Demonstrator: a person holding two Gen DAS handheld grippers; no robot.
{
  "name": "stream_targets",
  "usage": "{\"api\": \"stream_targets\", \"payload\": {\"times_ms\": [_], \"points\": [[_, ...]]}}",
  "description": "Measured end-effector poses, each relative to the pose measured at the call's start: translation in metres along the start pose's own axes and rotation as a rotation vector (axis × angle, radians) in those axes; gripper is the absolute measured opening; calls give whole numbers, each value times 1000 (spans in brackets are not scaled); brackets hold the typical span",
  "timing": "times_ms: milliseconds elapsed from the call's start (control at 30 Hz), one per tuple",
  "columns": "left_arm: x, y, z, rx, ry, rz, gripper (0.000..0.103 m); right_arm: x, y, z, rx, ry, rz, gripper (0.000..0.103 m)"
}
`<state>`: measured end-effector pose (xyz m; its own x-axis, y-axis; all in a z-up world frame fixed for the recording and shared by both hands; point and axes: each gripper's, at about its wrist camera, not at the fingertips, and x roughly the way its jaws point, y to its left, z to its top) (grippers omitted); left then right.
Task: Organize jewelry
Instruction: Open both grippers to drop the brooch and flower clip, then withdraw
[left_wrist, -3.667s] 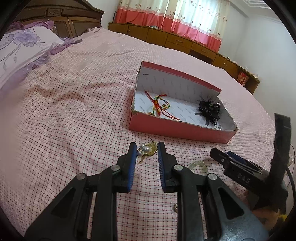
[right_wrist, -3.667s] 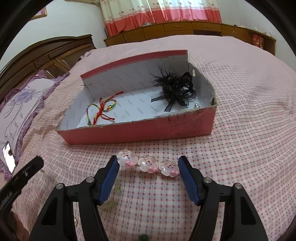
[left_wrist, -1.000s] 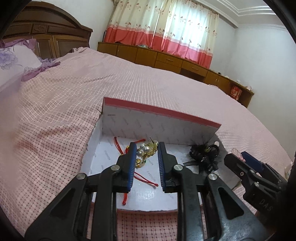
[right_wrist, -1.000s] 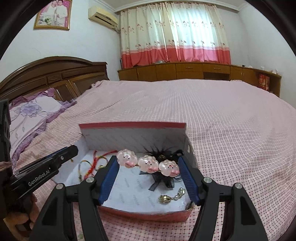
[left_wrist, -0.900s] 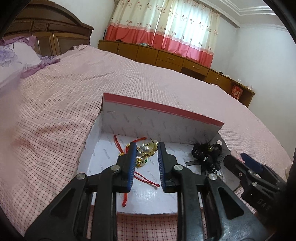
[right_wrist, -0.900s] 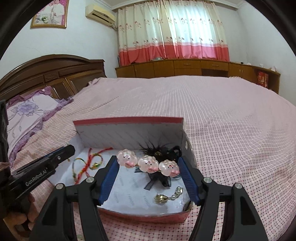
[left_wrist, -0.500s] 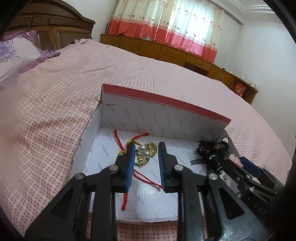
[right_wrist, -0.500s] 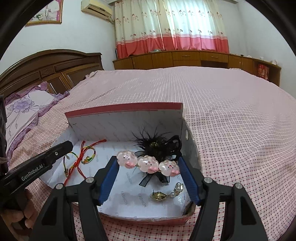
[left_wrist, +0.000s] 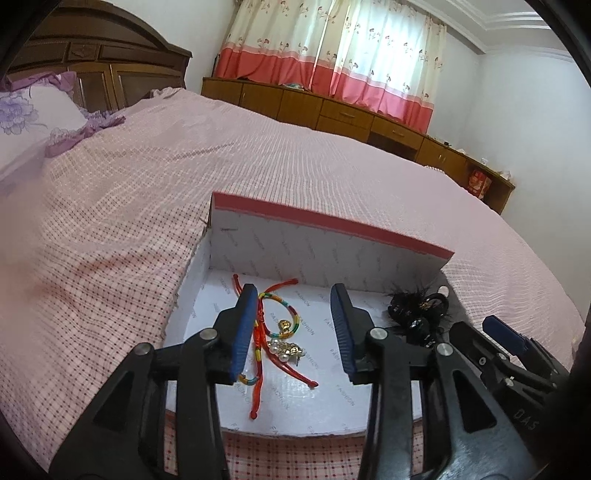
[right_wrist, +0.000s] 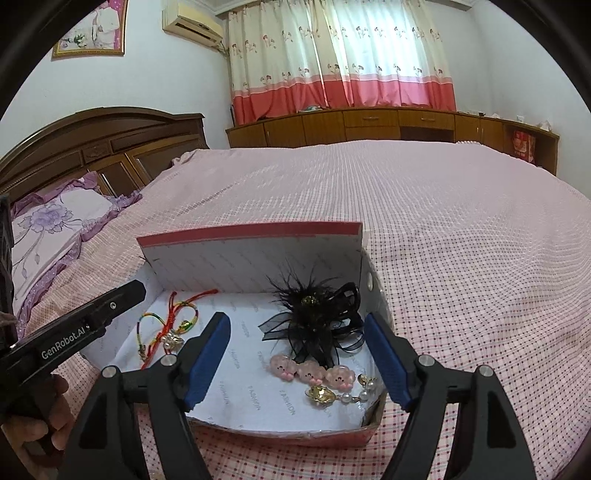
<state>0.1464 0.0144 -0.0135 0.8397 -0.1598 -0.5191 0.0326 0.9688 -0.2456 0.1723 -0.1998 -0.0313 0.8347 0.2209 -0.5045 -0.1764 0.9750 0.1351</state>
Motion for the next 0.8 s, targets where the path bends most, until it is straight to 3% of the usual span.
{"api": "stream_targets", "payload": {"times_ms": [400, 800], "points": [[-49, -2, 6, 13, -25, -11, 33, -47, 7, 9, 15, -57, 36, 77], [-104, 3, -9, 27, -18, -13, 33, -103, 12, -5, 36, -79, 49, 77]]}}
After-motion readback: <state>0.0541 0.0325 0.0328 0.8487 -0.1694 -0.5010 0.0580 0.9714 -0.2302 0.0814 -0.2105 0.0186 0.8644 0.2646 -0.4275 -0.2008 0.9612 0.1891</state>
